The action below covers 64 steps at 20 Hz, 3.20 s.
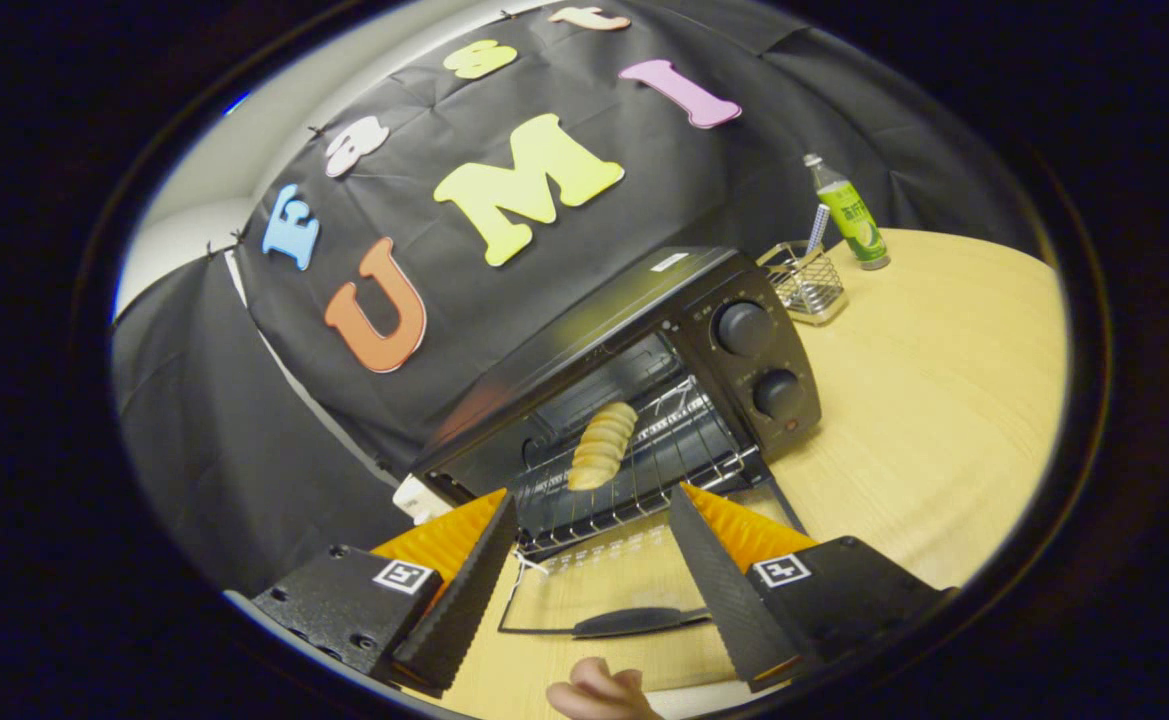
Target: Open the toaster oven, put the food inside, and close the toaster oven door.
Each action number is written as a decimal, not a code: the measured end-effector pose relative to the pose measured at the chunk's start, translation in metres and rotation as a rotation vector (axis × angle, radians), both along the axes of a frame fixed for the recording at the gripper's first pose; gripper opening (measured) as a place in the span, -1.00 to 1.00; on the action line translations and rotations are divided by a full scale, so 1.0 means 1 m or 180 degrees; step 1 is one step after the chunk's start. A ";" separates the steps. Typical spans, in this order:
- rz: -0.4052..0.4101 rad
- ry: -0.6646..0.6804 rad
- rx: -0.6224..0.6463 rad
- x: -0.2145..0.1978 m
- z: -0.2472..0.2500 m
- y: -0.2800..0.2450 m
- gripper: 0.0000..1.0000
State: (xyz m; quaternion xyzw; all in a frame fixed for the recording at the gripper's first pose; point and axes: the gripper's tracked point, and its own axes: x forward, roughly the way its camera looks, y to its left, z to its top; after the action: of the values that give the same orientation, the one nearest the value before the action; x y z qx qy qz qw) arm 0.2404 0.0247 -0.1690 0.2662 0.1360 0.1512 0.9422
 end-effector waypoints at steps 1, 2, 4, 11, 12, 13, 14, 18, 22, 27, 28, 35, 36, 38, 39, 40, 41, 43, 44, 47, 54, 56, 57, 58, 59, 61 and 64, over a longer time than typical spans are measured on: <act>-0.0008 0.0063 -0.0016 -0.006 -0.006 -0.003 1.00; -0.0035 0.0139 -0.0076 -0.010 -0.013 -0.006 1.00; -0.0060 0.0189 -0.0115 -0.019 -0.022 -0.009 1.00; -0.0028 0.0573 -0.0568 -0.048 -0.074 0.012 1.00; -0.0050 0.0618 -0.0710 -0.052 -0.084 0.015 1.00; -0.0037 0.0672 -0.0861 -0.056 -0.095 0.019 1.00; 0.0001 0.0701 -0.1006 -0.058 -0.104 0.024 1.00; 0.0005 0.0722 -0.1383 -0.061 -0.119 0.034 1.00; -0.0030 0.0821 -0.1489 -0.054 -0.132 0.037 1.00; -0.0176 0.0854 -0.1748 -0.043 -0.136 0.036 1.00; -0.0200 0.0842 -0.1769 -0.043 -0.134 0.036 1.00; -0.0361 0.0641 -0.2108 -0.042 -0.111 0.032 1.00; -0.0367 0.0548 -0.2164 -0.044 -0.102 0.033 1.00; -0.0406 0.0307 -0.2265 -0.044 -0.084 0.035 1.00; -0.0409 0.0202 -0.2268 -0.039 -0.077 0.038 1.00; -0.0411 0.0105 -0.2285 -0.037 -0.071 0.040 1.00; -0.0411 0.0033 -0.2330 -0.037 -0.066 0.041 1.00; -0.0431 -0.0079 -0.2342 -0.035 -0.057 0.040 1.00; -0.0453 -0.0112 -0.2302 -0.035 -0.055 0.041 1.00; -0.0459 -0.0123 -0.2299 -0.034 -0.048 0.042 1.00; -0.0478 -0.0535 -0.2189 -0.019 -0.009 0.049 1.00; -0.0492 -0.0646 -0.2114 -0.008 0.006 0.051 1.00; -0.0489 -0.0701 -0.2104 -0.003 0.011 0.052 1.00; -0.0463 -0.0708 -0.2108 0.001 0.015 0.053 1.00; -0.0451 -0.0691 -0.2048 0.003 0.018 0.053 1.00; -0.0375 -0.0590 -0.1850 0.002 0.023 0.057 1.00; -0.0341 -0.0641 -0.1766 -0.006 0.038 0.054 1.00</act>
State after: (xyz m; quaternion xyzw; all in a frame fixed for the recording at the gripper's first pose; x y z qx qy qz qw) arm 0.2345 0.0789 -0.1314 -0.0111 0.0637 0.0841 0.9944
